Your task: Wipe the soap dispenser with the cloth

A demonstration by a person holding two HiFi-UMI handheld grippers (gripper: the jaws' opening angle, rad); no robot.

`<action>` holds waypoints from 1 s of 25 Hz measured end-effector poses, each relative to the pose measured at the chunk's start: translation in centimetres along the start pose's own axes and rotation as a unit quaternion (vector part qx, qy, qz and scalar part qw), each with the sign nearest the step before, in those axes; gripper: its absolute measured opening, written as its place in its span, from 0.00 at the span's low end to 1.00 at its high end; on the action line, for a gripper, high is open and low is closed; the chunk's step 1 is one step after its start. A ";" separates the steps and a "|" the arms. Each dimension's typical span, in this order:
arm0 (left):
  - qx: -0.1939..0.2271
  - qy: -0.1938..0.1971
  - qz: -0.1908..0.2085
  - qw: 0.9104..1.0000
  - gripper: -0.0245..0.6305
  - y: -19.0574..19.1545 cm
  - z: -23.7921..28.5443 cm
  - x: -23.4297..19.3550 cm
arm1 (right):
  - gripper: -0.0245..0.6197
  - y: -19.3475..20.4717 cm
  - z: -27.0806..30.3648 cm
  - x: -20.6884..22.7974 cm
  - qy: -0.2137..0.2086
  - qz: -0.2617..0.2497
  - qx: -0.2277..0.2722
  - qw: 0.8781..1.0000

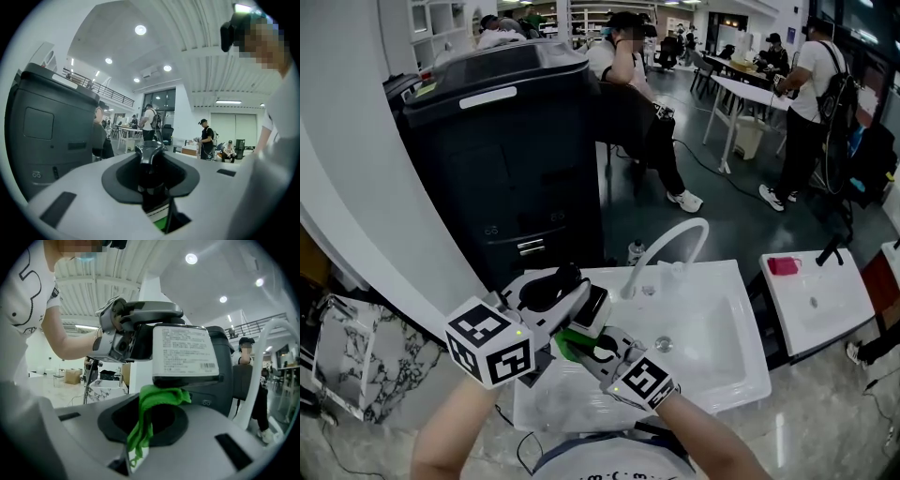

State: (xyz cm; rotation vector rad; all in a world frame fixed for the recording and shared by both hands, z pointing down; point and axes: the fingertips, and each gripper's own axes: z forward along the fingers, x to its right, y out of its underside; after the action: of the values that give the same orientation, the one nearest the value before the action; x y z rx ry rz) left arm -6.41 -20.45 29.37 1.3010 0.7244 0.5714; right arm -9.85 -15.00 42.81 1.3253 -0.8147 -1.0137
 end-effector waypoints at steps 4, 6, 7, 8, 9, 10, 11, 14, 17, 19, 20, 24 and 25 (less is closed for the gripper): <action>-0.028 -0.001 0.011 1.000 0.20 0.9 -0.4 -0.1 | 0.11 0.9 -0.5 0.0 0.004 -0.022 -0.024 0.999; -0.040 -0.004 0.016 0.999 0.20 1.5 -0.6 -0.4 | 0.11 1.3 -1.0 0.1 0.007 -0.027 -0.033 0.999; -0.044 -0.006 0.016 0.999 0.20 1.7 -0.8 -0.7 | 0.11 1.4 -1.3 0.2 0.009 -0.032 -0.037 0.999; -0.046 -0.009 0.015 0.999 0.20 1.9 -0.9 -0.9 | 0.11 1.5 -1.5 0.3 0.011 -0.036 -0.039 0.999; -0.047 -0.011 0.011 0.999 0.20 2.1 -1.0 -1.2 | 0.11 1.6 -1.8 0.4 0.015 -0.038 -0.041 0.998; -0.048 -0.013 0.007 0.999 0.20 2.2 -1.0 -1.4 | 0.11 1.6 -2.1 0.5 0.019 -0.040 -0.042 0.998; -0.047 -0.014 0.002 0.999 0.20 2.4 -1.1 -1.6 | 0.11 1.7 -2.4 0.7 0.023 -0.041 -0.043 0.998; -0.046 -0.016 -0.010 0.999 0.20 2.7 -1.1 -2.0 | 0.11 1.7 -3.3 1.0 0.033 -0.047 -0.045 0.997; -0.045 -0.016 -0.020 0.999 0.20 3.2 -1.0 -2.4 | 0.11 1.9 -4.2 1.5 0.046 -0.042 -0.046 0.997; -0.049 -0.023 -0.016 0.998 0.20 3.7 -0.8 -2.6 | 0.11 2.5 -4.7 1.9 0.054 -0.034 -0.055 0.996; -0.054 -0.029 -0.010 0.998 0.20 4.2 -0.7 -2.8 | 0.11 3.0 -5.0 2.0 0.059 -0.033 -0.064 0.996; -0.090 -0.072 0.020 0.993 0.20 7.8 0.1 -4.4 | 0.11 3.9 -6.3 3.1 0.088 -0.020 -0.087 0.992; -0.099 -0.083 0.022 0.991 0.20 8.9 0.2 -5.0 | 0.11 3.9 -6.7 3.4 0.094 -0.014 -0.087 0.992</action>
State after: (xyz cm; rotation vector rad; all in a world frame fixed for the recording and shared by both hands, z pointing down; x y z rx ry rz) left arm -9.33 -22.61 38.94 1.1658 0.4898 0.5495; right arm -1.93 -15.75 45.73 1.2632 -0.5538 -0.9434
